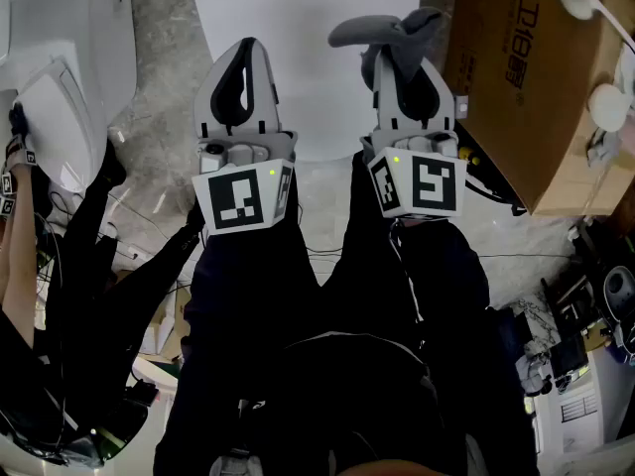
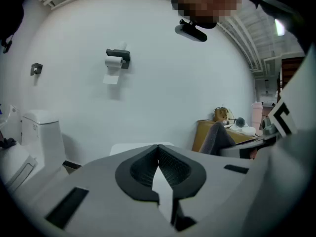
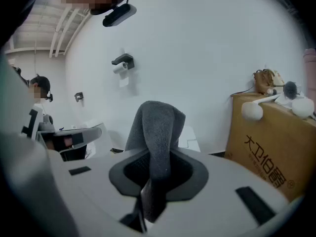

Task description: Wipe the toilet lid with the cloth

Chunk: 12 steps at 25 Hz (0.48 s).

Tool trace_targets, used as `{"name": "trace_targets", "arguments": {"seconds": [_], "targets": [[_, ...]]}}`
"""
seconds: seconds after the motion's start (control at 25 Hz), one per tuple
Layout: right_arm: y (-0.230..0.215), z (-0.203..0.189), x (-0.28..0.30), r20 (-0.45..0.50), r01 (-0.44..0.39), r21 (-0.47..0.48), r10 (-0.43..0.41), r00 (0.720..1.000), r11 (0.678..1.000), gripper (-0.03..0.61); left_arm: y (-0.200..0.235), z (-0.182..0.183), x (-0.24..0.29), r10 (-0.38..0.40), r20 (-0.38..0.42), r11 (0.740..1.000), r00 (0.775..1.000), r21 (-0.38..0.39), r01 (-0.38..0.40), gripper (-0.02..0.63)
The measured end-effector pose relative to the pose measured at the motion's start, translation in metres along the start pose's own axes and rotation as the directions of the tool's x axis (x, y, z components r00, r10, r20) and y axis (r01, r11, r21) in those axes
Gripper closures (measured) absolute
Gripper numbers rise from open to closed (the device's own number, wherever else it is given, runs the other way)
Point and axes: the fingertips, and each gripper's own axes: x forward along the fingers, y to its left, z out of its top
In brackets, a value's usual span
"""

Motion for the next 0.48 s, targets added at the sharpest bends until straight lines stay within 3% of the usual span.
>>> {"name": "trace_targets", "arguments": {"seconds": [0.48], "targets": [[0.0021, 0.0002, -0.0042, 0.007, 0.001, 0.007, -0.001, 1.0, 1.0, 0.508, -0.0026, -0.0011, -0.0042, 0.0, -0.005, 1.0, 1.0, 0.0, 0.0, 0.6]]}}
